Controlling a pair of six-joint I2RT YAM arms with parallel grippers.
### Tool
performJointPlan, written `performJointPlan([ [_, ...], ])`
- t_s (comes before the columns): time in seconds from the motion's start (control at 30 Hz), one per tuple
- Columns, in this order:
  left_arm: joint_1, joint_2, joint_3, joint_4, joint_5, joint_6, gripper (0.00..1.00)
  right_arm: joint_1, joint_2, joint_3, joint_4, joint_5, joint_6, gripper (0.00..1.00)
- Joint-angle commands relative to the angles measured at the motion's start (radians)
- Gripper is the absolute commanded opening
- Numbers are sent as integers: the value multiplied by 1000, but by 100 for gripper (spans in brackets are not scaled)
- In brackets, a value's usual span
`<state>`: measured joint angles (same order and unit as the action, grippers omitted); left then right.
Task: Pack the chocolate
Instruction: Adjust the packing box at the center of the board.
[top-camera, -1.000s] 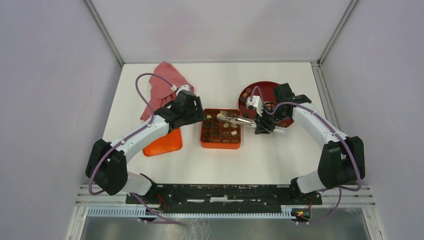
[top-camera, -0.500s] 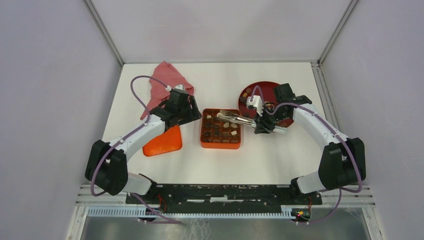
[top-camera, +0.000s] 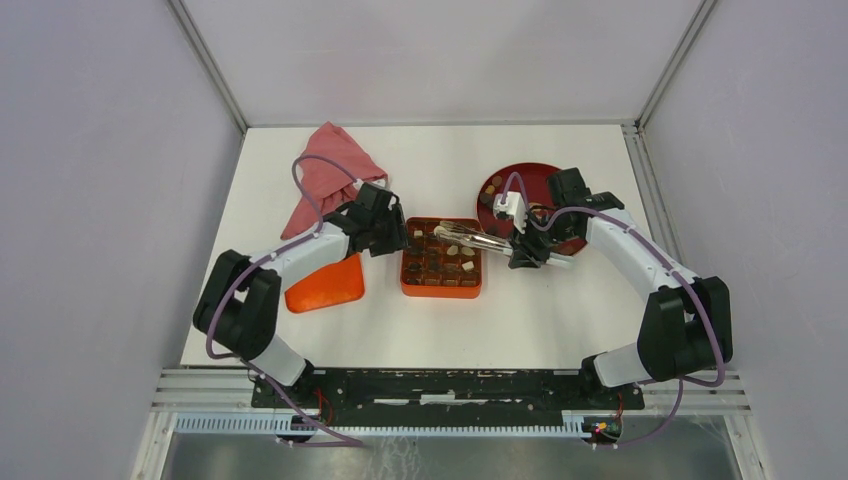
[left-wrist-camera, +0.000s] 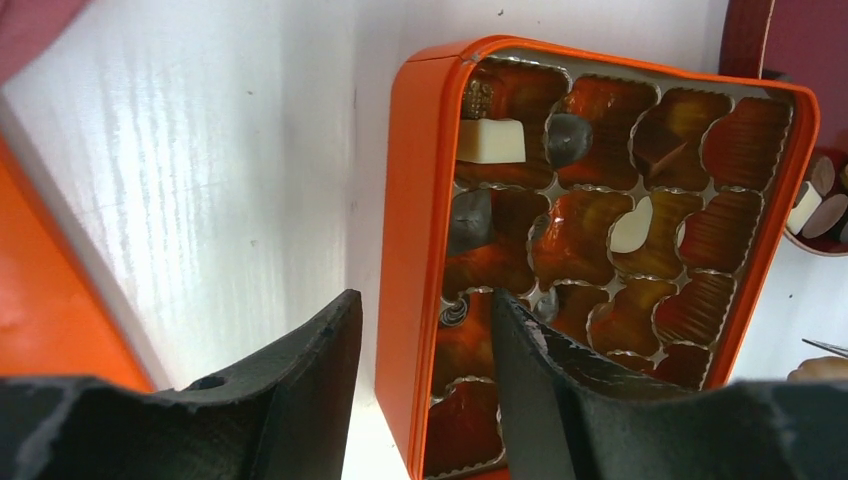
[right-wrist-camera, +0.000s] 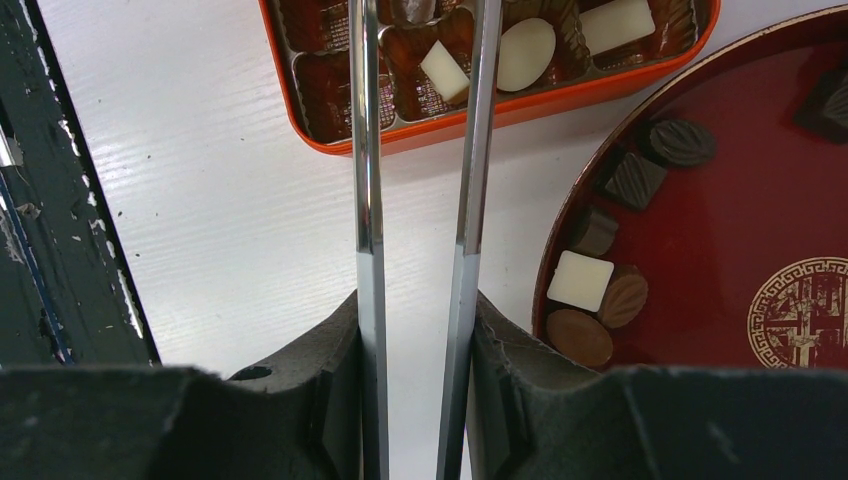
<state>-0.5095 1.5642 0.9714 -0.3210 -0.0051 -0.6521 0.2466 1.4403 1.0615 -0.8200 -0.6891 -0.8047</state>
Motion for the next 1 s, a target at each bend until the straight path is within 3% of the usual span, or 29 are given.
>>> performJointPlan([
  [0.0, -10, 42, 46, 61, 38, 51, 56, -2, -33, -4, 34, -35, 8, 0],
  [0.17, -19, 112, 116, 24, -5, 75, 45, -1, -34, 3, 21, -29, 1, 0],
  [0.37, -54, 174, 190, -32, -90, 105, 19, -1, -46, -2, 14, -24, 2, 0],
  [0.63, -68, 183, 190, -39, -121, 131, 17, -3, -43, 27, -8, -30, 1, 0],
  [0.7, -71, 174, 187, -37, -149, 140, 4, -2, -41, 36, -12, -31, 1, 0],
  [0.97, -106, -76, 62, 90, -361, 203, 2, -20, -38, 92, -31, -62, 13, 0],
])
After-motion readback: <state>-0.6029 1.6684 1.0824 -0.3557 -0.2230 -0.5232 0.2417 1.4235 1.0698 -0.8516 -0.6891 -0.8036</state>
